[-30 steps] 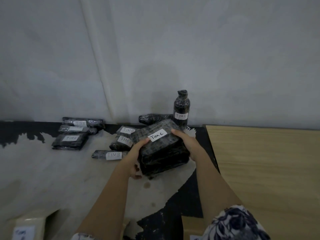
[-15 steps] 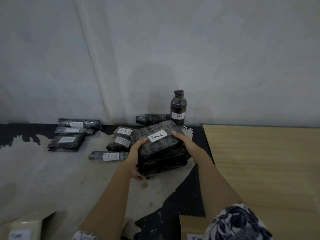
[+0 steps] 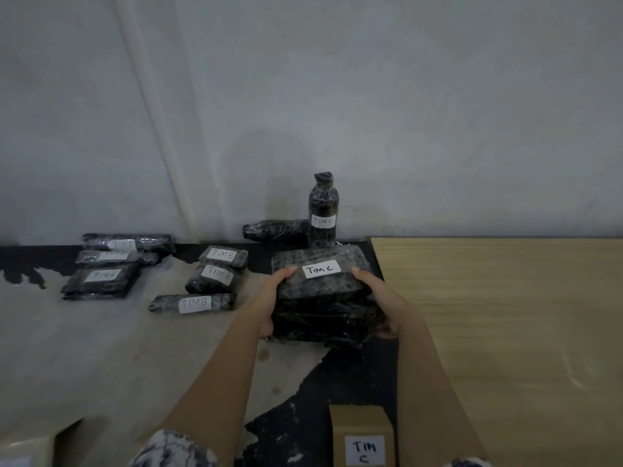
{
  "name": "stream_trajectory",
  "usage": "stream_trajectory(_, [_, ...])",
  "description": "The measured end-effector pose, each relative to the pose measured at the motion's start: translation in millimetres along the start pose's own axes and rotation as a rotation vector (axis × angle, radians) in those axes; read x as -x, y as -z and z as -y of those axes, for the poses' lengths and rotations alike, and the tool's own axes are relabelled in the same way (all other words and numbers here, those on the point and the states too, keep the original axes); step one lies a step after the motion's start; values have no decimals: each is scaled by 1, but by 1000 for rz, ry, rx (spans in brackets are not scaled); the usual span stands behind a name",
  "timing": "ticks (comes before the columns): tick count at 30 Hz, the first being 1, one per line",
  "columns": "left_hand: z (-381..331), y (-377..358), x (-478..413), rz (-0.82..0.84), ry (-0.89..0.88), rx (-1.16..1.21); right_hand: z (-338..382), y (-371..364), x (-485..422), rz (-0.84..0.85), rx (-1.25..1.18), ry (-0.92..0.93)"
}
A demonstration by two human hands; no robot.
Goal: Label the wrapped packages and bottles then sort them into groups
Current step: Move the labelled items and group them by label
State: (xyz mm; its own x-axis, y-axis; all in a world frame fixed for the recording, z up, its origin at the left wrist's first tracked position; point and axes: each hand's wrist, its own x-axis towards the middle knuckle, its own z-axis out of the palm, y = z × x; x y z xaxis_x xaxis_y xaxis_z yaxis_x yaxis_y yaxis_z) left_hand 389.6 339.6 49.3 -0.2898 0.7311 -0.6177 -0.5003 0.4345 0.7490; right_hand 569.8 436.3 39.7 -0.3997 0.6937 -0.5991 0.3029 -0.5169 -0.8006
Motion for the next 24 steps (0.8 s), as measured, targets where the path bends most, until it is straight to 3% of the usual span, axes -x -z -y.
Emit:
stream_trajectory(4, [-1, -4, 6, -17, -23, -3, -1, -11, -8, -207, -116, 354])
stream_trajectory(7, [-3, -1, 10, -44, -23, -2, -1, -12, -3, -93, 37, 571])
stream_trajectory(11, [-3, 0, 13, -45, -41, 8, -12, -8, 4, 6, 469, 540])
stream_trajectory(14, [-3, -3, 15, -55, -63, 18, -14, -9, 15, -3, 607, 533])
stream_trajectory(24, [-8, -12, 32, -72, -203, 100, -14, -19, 10, -143, 650, 613])
